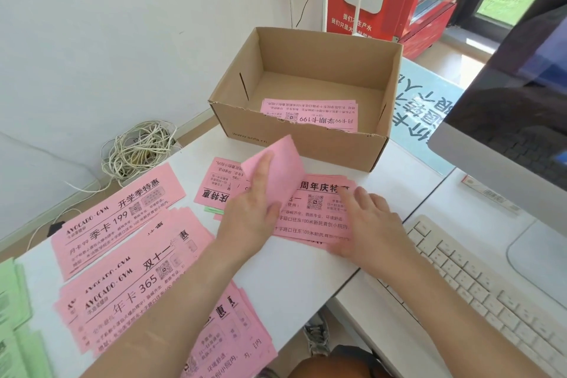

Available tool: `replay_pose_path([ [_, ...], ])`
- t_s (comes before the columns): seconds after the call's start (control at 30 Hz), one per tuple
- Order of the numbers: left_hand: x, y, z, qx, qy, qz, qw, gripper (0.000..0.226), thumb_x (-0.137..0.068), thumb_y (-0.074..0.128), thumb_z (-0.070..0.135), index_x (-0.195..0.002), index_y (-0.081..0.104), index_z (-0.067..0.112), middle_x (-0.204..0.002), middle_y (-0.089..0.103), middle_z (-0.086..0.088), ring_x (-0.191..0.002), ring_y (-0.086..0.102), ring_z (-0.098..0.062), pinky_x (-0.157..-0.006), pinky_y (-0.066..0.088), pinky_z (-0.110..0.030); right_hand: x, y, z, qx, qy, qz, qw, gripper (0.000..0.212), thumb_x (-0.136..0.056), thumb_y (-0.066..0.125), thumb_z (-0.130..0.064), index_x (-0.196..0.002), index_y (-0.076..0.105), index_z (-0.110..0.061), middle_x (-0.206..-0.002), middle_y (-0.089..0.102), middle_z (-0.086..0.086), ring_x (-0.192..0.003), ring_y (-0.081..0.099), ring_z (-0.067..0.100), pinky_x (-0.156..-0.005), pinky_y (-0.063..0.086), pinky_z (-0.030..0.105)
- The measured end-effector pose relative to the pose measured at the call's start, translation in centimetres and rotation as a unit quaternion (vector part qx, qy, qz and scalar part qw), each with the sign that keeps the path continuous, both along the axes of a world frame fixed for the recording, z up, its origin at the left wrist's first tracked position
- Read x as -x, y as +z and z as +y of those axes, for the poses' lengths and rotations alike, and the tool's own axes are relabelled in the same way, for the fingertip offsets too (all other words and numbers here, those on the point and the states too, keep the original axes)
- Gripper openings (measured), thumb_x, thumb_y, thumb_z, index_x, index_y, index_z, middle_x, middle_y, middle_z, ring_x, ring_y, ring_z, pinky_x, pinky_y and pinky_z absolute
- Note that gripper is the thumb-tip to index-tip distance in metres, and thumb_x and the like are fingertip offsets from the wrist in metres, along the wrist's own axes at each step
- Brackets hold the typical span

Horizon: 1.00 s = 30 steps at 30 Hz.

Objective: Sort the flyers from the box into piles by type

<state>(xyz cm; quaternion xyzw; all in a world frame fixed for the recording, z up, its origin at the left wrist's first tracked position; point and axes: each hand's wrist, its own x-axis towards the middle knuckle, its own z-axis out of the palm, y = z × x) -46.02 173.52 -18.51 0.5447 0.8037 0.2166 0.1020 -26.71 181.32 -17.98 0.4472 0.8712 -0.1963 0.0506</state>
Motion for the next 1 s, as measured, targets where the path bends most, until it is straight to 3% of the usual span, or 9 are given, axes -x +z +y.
replay_pose_path([
  [0.1, 0.2, -0.5, 0.2, 0.014, 0.049, -0.023, 0.998, 0.08, -0.089, 0.059, 0.025, -0.151, 0.008, 0.022, -0.11, 0.064, -0.012, -0.091, 0.058, -0.038, -0.07, 0.036, -0.035, 0.6, -0.5, -0.1, -0.012, 0.008, 0.019, 1.0, 0.089, -0.076, 0.066, -0.055, -0.144, 0.015, -0.031, -0.141, 0.036, -0.005, -0.126, 0.035, 0.023, -0.094, 0.038, 0.042],
  [0.3, -0.2, -0.9, -0.8, -0.038, -0.016, 0.014, 0.999, 0.059, -0.086, 0.059, 0.026, -0.137, 0.035, 0.042, -0.078, 0.065, -0.001, -0.07, 0.061, -0.03, -0.066, 0.048, -0.037, 1.4, -0.5, -1.1, 0.027, -0.036, 0.256, 0.966, 0.076, -0.078, 0.066, -0.01, -0.143, 0.032, -0.029, -0.142, 0.042, -0.008, -0.121, 0.047, 0.017, -0.094, 0.039, 0.026],
  [0.43, -0.7, -0.3, -1.5, 0.01, -0.048, -0.015, 0.999, 0.052, -0.076, 0.058, 0.056, -0.125, 0.044, 0.045, -0.07, 0.063, 0.011, -0.07, 0.062, -0.013, -0.069, 0.05, -0.03, 3.0, -0.3, -2.2, 0.008, -0.07, 0.329, 0.942, 0.061, -0.082, 0.067, -0.015, -0.138, 0.044, -0.025, -0.131, 0.053, -0.008, -0.112, 0.052, 0.012, -0.084, 0.034, 0.014],
  [0.5, -0.9, -0.4, -1.4, 0.008, -0.043, -0.018, 0.999, 0.04, -0.081, 0.05, 0.056, -0.116, 0.049, 0.037, -0.073, 0.066, 0.011, -0.072, 0.064, -0.016, -0.067, 0.05, -0.033, 3.6, -0.1, -2.3, 0.022, -0.079, 0.353, 0.932, 0.056, -0.084, 0.067, -0.018, -0.135, 0.047, -0.024, -0.126, 0.054, -0.01, -0.11, 0.05, 0.007, -0.085, 0.031, 0.009],
  [0.57, -0.7, -0.8, -0.9, -0.005, 0.019, -0.024, 1.0, 0.015, -0.094, 0.048, 0.038, -0.093, 0.052, 0.024, -0.062, 0.06, 0.006, -0.071, 0.063, -0.025, -0.061, 0.04, -0.035, 3.6, 0.2, -2.0, 0.027, -0.087, 0.372, 0.924, 0.05, -0.085, 0.063, -0.009, -0.131, 0.05, -0.023, -0.121, 0.055, -0.01, -0.108, 0.048, 0.003, -0.088, 0.031, 0.006],
  [0.67, -0.1, -1.1, -0.6, 0.007, 0.145, -0.092, 0.985, 0.027, -0.097, 0.047, 0.03, -0.076, 0.042, 0.015, -0.059, 0.043, 0.008, -0.071, 0.053, -0.03, -0.059, 0.024, -0.034, 2.4, 0.4, -1.1, 0.056, -0.163, 0.371, 0.913, 0.061, -0.084, 0.055, 0.003, -0.135, 0.044, -0.026, -0.12, 0.047, -0.011, -0.106, 0.051, 0.005, -0.094, 0.042, 0.02],
  [0.8, 0.3, -1.4, -0.6, -0.011, 0.207, -0.156, 0.966, 0.03, -0.093, 0.055, 0.031, -0.077, 0.047, 0.008, -0.063, 0.046, 0.001, -0.069, 0.048, -0.028, -0.062, 0.032, -0.036, 0.8, 0.3, 0.1, 0.143, -0.258, 0.339, 0.893, 0.063, -0.087, 0.061, -0.006, -0.138, 0.037, -0.034, -0.112, 0.058, -0.008, -0.083, 0.063, 0.0, -0.062, 0.046, 0.013],
  [0.9, 0.1, -1.3, -0.6, -0.017, 0.215, -0.162, 0.963, 0.033, -0.091, 0.06, 0.033, -0.077, 0.051, 0.004, -0.068, 0.056, -0.005, -0.071, 0.053, -0.027, -0.066, 0.039, -0.037, 0.4, 0.3, 0.3, 0.153, -0.277, 0.329, 0.89, 0.053, -0.083, 0.071, -0.015, -0.129, 0.048, -0.03, -0.078, 0.07, -0.007, -0.077, 0.064, 0.003, -0.066, 0.044, 0.019],
  [1.0, 0.0, -1.0, -0.4, -0.002, 0.198, -0.146, 0.969, 0.035, -0.089, 0.061, 0.035, -0.074, 0.054, 0.005, -0.066, 0.06, 0.0, -0.071, 0.056, -0.024, -0.067, 0.043, -0.037, 0.6, 0.2, 0.2, 0.16, -0.285, 0.331, 0.885, 0.047, -0.08, 0.075, -0.018, -0.121, 0.055, -0.025, -0.067, 0.069, -0.005, -0.075, 0.066, 0.007, -0.074, 0.047, 0.028],
])
